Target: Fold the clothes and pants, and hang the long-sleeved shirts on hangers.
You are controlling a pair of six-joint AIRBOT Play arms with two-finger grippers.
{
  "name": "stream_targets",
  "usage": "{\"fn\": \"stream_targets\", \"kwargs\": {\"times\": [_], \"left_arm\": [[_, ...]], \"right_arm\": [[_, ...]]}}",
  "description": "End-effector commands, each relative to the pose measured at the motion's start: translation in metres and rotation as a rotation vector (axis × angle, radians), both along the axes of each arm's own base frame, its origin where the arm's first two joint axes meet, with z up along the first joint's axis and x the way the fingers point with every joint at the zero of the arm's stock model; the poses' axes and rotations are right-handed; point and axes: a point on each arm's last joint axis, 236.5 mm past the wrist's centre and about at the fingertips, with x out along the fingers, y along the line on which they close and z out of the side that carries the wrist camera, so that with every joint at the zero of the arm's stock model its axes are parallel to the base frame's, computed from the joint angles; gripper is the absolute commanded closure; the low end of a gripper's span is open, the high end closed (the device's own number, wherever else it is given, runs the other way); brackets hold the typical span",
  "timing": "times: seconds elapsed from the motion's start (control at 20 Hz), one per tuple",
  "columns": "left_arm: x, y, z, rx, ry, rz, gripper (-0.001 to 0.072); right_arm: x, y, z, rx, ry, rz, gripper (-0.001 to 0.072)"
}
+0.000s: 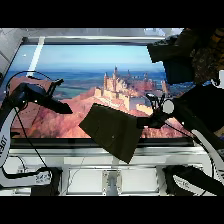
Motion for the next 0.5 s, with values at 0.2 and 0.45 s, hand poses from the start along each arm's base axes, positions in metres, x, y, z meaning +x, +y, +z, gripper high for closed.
{"fn": "stream_targets", "kwargs": {"times": [0.2,0.45], "left_arm": [[0.008,0.035,-0.015,0.159,-0.001,0.081,0.0477],[0.009,0.036,-0.015,0.159,-0.004,0.082,0.0477]], "right_arm": [[-0.002,0.015,-0.054,0.048,0.122,-0.068,0.0042],[0.011,0.043,-0.049,0.173,0.080,-0.067,0.0313]]}}
